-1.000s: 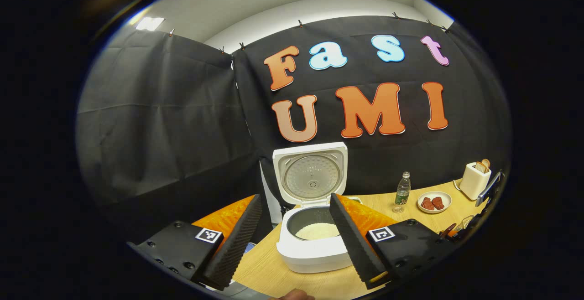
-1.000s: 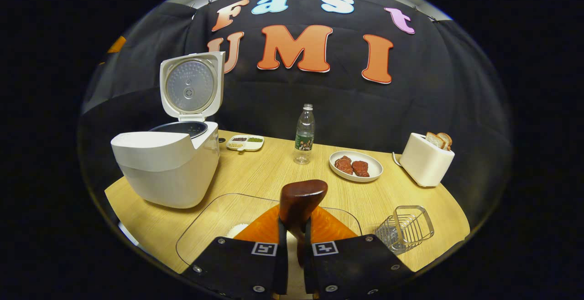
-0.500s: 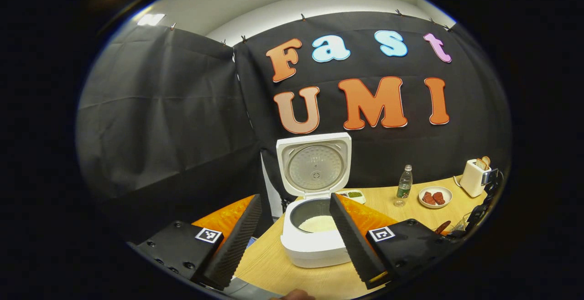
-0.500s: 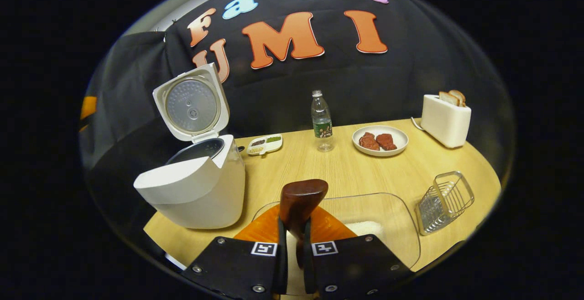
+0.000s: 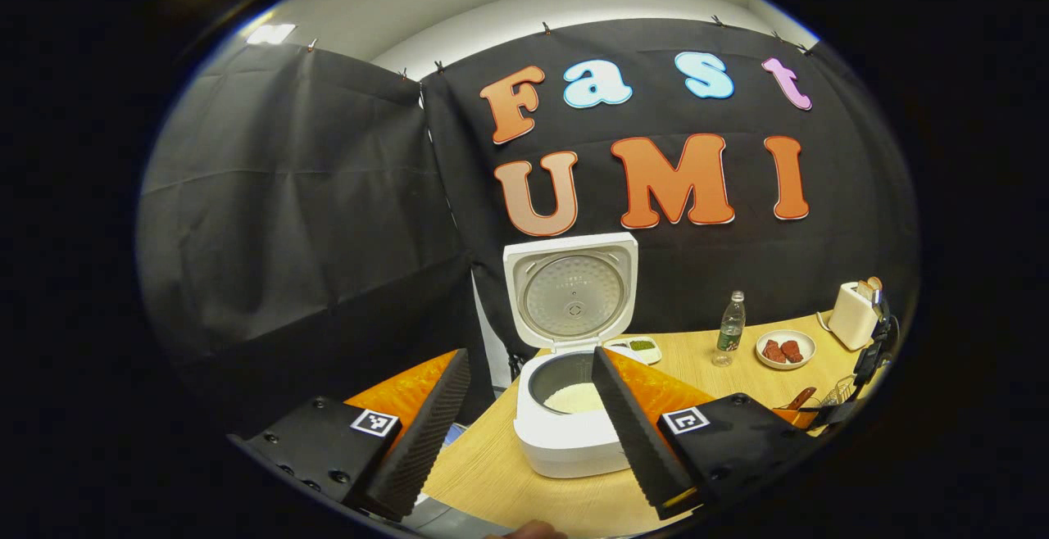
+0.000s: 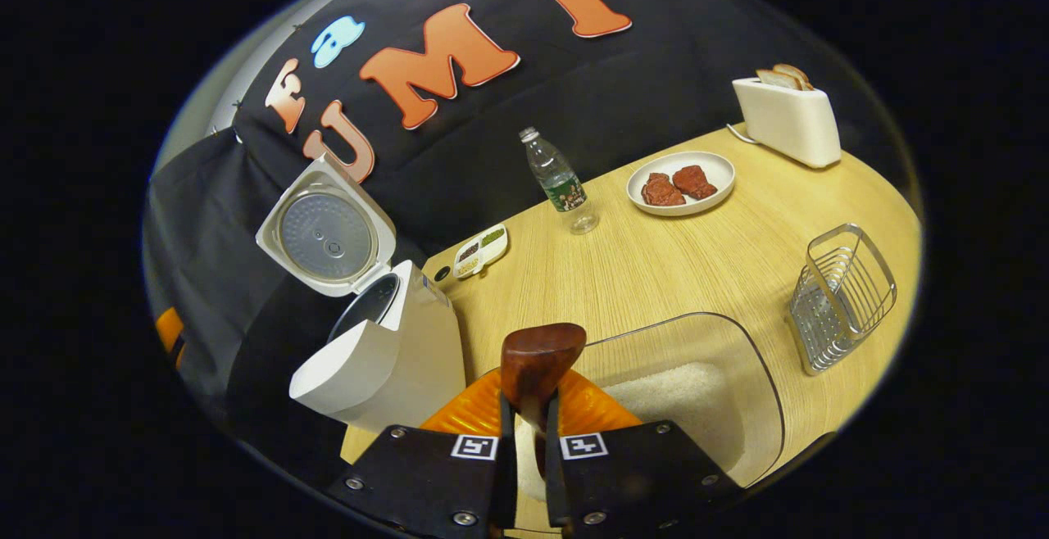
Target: Close the left gripper, press the button to open the rice cooker; take a wooden spoon from the chopstick holder with the right hand, scoop a spoonful of rice and pour it into the rice cooker, then put the wooden spoon back into the chopstick holder.
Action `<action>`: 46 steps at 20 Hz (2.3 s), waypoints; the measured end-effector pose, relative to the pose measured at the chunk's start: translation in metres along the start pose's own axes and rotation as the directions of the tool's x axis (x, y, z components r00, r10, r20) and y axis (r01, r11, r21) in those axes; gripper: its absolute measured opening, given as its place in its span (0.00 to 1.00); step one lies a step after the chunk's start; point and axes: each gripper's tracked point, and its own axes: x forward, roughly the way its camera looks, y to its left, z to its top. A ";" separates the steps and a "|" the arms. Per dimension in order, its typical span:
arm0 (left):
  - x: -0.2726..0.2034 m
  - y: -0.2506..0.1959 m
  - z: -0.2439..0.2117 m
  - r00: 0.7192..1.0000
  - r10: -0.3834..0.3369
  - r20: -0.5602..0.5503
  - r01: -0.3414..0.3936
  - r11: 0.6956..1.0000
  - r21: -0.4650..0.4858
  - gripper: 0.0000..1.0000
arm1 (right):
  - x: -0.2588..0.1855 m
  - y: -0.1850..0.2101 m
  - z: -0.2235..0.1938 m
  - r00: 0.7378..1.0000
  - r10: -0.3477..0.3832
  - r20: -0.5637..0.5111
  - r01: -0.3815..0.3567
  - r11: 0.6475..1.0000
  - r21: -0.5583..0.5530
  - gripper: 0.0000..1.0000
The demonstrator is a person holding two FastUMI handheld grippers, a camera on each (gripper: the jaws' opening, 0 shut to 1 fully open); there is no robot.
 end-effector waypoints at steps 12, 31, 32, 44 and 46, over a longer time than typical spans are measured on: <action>-0.007 -0.016 0.011 1.000 -0.015 0.019 0.015 1.000 0.027 1.00 | -0.007 -0.016 0.002 0.989 0.140 -0.045 -0.124 0.959 0.255 0.13; -0.007 -0.025 0.019 0.998 0.015 0.059 -0.013 0.999 -0.037 1.00 | -0.044 0.003 0.122 0.920 0.337 0.199 -0.373 0.603 0.705 0.13; -0.007 -0.020 0.018 0.998 0.026 0.060 -0.024 0.999 -0.043 1.00 | -0.043 0.010 0.126 0.915 0.349 0.204 -0.382 0.585 0.716 0.13; -0.002 0.041 0.003 0.989 0.143 0.041 -0.138 0.986 -0.098 1.00 | -0.017 0.132 0.170 0.833 0.498 0.241 -0.486 0.451 0.749 0.13; 0.000 0.050 -0.001 0.988 0.149 0.036 -0.145 0.985 -0.095 1.00 | -0.005 0.158 0.173 0.820 0.519 0.242 -0.500 0.442 0.745 0.13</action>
